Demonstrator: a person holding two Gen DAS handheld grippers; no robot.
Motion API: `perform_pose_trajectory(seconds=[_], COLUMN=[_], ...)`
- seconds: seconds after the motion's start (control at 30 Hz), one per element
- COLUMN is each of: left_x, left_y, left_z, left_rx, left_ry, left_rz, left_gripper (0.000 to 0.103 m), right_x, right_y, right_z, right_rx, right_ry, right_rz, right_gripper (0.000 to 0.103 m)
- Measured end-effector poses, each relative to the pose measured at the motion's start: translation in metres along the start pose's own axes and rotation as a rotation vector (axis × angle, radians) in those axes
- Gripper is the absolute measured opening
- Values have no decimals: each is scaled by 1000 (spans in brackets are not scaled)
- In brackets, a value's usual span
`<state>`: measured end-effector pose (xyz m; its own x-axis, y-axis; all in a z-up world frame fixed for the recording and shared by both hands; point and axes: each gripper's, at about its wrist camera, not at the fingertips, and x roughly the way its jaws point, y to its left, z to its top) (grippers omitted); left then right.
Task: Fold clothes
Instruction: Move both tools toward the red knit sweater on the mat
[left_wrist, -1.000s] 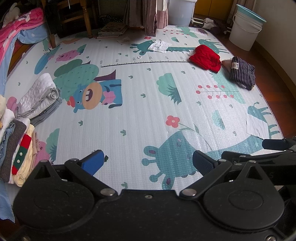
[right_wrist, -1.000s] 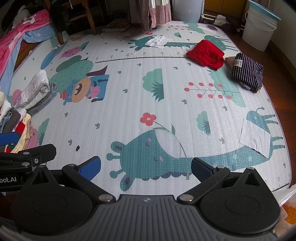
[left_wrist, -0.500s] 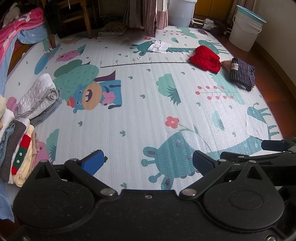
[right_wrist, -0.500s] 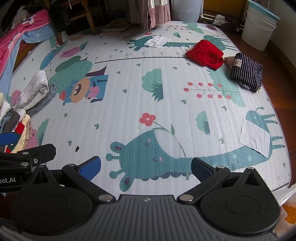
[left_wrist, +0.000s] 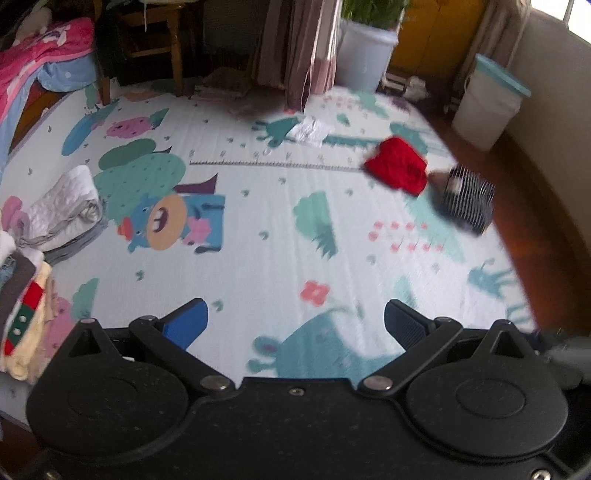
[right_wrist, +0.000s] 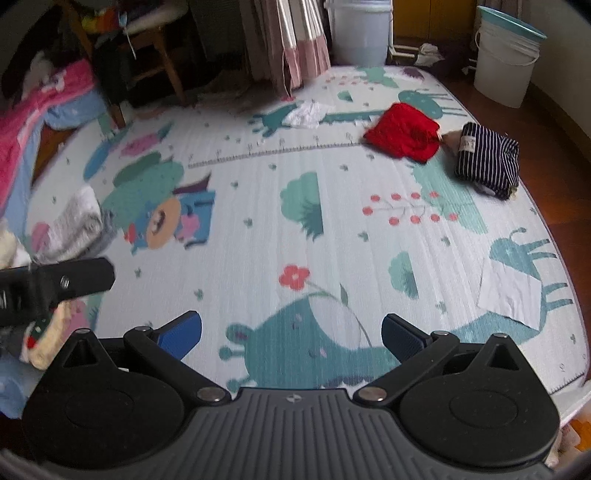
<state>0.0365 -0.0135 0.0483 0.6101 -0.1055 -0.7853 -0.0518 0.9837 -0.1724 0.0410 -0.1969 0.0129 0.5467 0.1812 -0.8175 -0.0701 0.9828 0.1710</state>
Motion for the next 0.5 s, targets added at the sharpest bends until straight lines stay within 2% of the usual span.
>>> perform_pose_trajectory(seconds=[0.3,0.37,0.43,0.5], left_x=[-17,-22,-24,-17], left_y=[-31,-38,-46,-50], left_z=[37,42,46,52], left_rx=[-68,-46,-7,13], left_ry=[-90,-167,-241,-254], left_rz=[-145,-173,-160,-164], left_gripper=[103,103,103,103], right_x=[-29,-36,-39,-41], right_y=[-53,-63,-73,-83], right_z=[37,49,64,77], right_rx=[106,108,79,46], right_ry=[-85,-111,-136,-161], right_rz=[58,41,-4,-43], right_gripper=[103,103,103,103])
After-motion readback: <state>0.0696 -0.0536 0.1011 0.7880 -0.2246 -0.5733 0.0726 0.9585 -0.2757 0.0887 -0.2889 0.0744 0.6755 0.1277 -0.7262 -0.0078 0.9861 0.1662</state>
